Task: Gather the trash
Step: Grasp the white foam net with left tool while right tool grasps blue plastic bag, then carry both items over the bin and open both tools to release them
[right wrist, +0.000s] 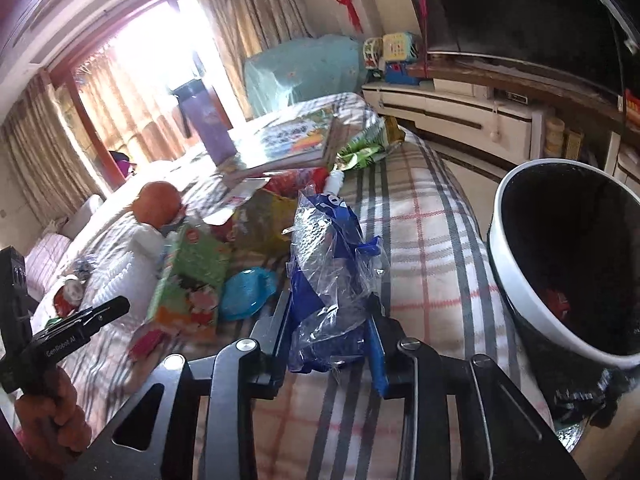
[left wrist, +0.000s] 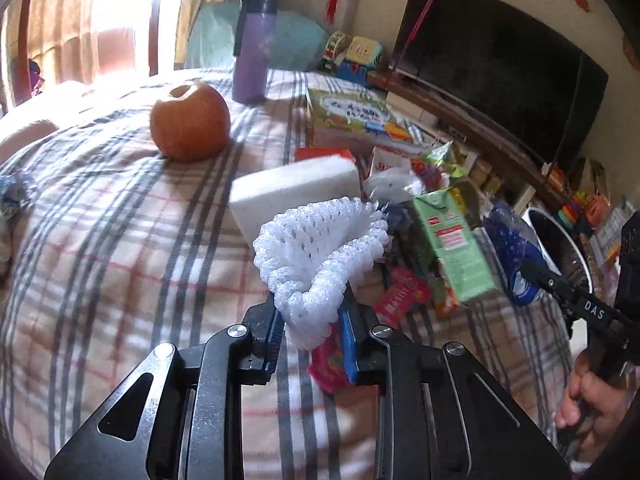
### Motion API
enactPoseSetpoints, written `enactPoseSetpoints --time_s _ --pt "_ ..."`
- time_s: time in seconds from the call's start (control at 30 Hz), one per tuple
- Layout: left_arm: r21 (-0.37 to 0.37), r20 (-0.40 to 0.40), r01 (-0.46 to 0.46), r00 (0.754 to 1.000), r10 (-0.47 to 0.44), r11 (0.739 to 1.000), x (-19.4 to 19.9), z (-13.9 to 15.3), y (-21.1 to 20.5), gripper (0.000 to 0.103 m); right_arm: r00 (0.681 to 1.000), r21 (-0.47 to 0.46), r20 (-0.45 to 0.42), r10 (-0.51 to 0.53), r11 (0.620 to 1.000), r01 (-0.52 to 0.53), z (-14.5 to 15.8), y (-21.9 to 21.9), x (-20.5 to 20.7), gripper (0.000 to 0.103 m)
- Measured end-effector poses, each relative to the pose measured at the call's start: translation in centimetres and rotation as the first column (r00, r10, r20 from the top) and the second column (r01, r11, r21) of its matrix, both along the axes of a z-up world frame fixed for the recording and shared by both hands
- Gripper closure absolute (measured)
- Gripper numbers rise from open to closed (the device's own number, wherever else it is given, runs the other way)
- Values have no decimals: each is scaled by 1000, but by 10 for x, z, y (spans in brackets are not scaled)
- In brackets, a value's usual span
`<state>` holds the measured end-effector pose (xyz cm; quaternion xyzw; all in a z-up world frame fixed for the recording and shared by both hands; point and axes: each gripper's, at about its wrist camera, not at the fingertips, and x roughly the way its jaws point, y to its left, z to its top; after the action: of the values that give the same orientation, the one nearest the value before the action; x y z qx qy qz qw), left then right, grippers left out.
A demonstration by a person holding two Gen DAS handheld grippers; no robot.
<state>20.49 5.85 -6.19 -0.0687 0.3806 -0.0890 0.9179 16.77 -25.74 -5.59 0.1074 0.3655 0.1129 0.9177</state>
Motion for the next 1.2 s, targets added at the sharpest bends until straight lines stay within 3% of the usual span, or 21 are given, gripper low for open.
enactPoseSetpoints --time_s 0.17,0.43,0.77,1.2 --pt "-34 43 10 999 -8 999 -25 17 -2 81 1000 13 18 -10 1000 10 10 -10 -18 70" --pt "-57 75 150 986 -146 987 -46 36 -45 81 999 24 36 -34 999 33 20 -25 -40 70" --pt "-25 45 274 961 -273 961 -49 28 -108 81 996 37 48 -81 996 79 25 -51 -66 70" --pt "29 30 348 937 -349 937 -55 30 -159 81 989 51 59 -137 990 134 27 -83 -85 70"
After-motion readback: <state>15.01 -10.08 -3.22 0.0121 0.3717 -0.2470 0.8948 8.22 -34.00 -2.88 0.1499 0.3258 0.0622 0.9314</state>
